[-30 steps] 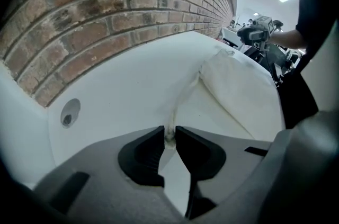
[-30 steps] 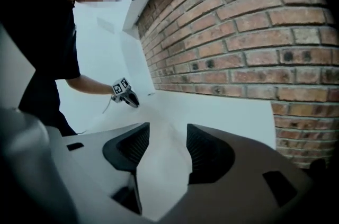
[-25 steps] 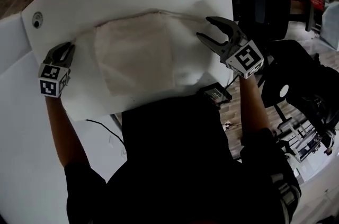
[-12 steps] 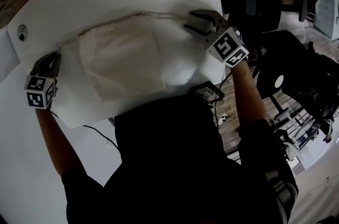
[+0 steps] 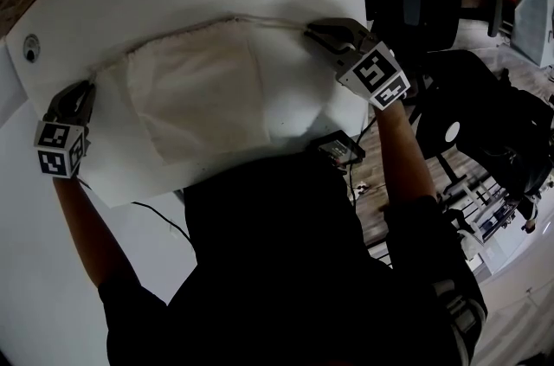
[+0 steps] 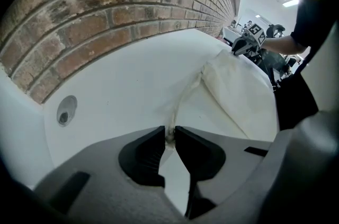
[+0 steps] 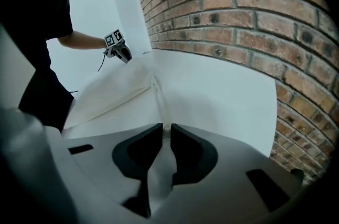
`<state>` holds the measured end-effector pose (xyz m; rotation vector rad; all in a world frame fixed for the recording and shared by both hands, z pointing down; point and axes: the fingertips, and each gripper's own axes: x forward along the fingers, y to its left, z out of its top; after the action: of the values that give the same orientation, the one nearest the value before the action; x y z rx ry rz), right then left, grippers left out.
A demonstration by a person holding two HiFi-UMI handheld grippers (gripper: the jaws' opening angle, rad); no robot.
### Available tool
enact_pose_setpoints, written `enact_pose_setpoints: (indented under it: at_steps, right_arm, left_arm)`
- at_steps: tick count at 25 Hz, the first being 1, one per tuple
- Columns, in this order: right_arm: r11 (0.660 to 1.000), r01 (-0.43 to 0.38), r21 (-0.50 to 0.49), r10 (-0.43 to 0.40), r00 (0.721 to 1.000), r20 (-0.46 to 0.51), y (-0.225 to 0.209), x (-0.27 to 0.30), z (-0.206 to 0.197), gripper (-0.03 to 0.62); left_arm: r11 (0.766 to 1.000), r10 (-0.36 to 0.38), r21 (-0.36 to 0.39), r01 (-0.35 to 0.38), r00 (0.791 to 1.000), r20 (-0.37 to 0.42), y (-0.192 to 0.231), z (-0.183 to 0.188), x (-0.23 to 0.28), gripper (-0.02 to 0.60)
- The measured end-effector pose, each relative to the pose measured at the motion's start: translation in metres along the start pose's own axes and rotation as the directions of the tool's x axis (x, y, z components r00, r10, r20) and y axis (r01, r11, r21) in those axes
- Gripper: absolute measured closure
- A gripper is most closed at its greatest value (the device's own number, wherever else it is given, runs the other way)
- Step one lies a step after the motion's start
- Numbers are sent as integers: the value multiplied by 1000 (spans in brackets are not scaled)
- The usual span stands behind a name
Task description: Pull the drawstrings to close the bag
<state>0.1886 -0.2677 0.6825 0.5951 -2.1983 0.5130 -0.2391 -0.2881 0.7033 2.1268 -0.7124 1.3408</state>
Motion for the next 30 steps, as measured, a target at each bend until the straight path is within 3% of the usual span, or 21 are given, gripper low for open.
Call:
enact_pose_setpoints:
  at_steps: [6, 11, 14, 17, 19, 22, 26, 30]
  right_arm:
    - [999, 6, 35, -7, 1000, 14, -2, 0, 1, 545]
    - [999, 53, -13, -52, 998, 20, -6, -2, 0, 546]
    - [992, 117, -53, -114, 992, 56, -8, -4, -2, 548]
    - [976, 206, -65, -201, 976, 78, -22, -6, -15, 548]
    - [960, 272, -62, -265, 958, 106, -27, -17, -11, 548]
    - [924, 361, -129, -340, 927, 160, -21, -45, 27, 548]
    - [853, 469, -228, -425, 878, 219, 4, -88, 78, 548]
    - [776, 562, -286, -482, 821, 305, 32, -134, 129, 548]
  left_arm:
    - [1000, 4, 11, -4, 1000, 8, -1, 0, 0, 512]
    - [1000, 13, -20, -12, 1000, 25, 0, 7, 0, 514]
    - [998, 20, -65, -15, 997, 71, 1, 11, 1, 518]
    - [993, 53, -116, -32, 982, 181, -3, 18, 16, 528]
    - [993, 74, -110, -49, 970, 232, -8, 20, 24, 529]
    - [995, 84, -73, -67, 963, 255, -7, 23, 12, 534]
    - [989, 145, -16, -148, 927, 346, 11, 26, -41, 535]
    - [959, 221, 58, -277, 860, 460, 21, 39, -112, 535]
